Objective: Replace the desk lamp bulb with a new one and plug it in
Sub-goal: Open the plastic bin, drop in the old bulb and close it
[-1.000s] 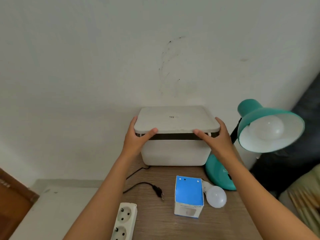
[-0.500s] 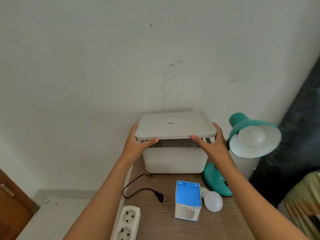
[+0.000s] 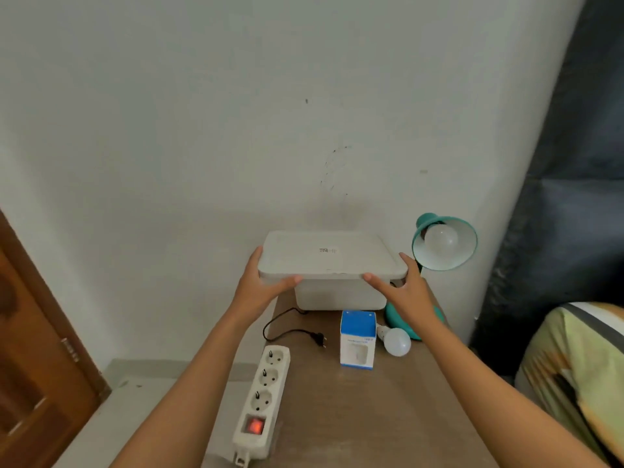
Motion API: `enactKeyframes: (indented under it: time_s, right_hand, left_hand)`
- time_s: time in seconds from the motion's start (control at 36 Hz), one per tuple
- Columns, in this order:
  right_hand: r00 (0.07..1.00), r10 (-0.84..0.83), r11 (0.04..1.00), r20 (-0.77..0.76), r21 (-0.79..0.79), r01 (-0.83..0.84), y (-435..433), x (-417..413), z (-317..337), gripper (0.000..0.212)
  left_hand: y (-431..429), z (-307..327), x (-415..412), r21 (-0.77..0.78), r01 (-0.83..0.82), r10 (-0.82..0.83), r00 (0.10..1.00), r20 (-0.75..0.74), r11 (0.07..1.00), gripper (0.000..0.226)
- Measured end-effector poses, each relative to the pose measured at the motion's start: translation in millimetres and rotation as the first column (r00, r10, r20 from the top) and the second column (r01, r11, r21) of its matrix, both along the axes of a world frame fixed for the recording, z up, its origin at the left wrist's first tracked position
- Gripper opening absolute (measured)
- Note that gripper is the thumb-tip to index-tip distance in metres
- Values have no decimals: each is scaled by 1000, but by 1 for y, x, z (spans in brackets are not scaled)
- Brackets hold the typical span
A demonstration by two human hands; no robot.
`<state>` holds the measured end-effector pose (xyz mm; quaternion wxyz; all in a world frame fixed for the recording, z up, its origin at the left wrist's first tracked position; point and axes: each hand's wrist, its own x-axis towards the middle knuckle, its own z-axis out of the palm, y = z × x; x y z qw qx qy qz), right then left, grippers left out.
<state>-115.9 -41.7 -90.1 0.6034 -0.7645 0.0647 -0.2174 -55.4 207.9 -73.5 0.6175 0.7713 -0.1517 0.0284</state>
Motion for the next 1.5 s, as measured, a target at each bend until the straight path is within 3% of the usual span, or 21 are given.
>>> enactKeyframes:
  time_s: [0.11, 0.28, 0.39, 0.64, 0.72, 0.83, 1.0, 1.11, 1.36, 1.5]
  right_hand:
    - [998, -54, 998, 10, -37, 55, 1, -47, -12, 77]
    - [988, -155, 982, 4, -111, 154, -6, -128, -47, 74]
    - [985, -174, 977, 9, -125, 174, -6, -173, -76, 72]
    - [960, -139, 984, -243, -145, 105, -9, -202, -143, 81]
    - [942, -108, 986, -318, -155, 61, -12, -195, -150, 87]
    - [925, -80, 977, -372, -212, 0, -17, -188, -153, 80]
    - [871, -119, 886, -476, -447, -123, -27, -179, -156, 82]
    - [845, -173, 835, -506, -530, -146, -34, -169, -164, 84]
    - [815, -244, 792, -526, -593, -145, -33, -146, -171, 84]
    - [807, -255, 796, -533, -590, -138, -33, -146, -171, 84]
  left_hand:
    - [3, -16, -44, 0, 8, -8, 1000, 7, 1000, 92]
    - [-7, -56, -111, 17, 55, -54, 998, -36, 998, 78]
    - [-12, -91, -146, 37, 33, -30, 995, -99, 999, 101]
    - [-10, -156, -181, 167, 55, -6, 960, -278, 984, 98]
    - [-11, -164, -174, 209, 60, 3, 958, -288, 976, 97]
    - [-15, -172, -163, 270, 76, -8, 969, -245, 960, 93]
    - [-20, -187, -153, 562, 125, -61, 989, -132, 817, 107]
    - [-23, -192, -145, 680, 152, -70, 987, -146, 717, 116]
    - [-31, -191, -125, 786, 150, -67, 988, -137, 600, 123]
    - [-32, -193, -123, 802, 143, -60, 989, -133, 580, 125]
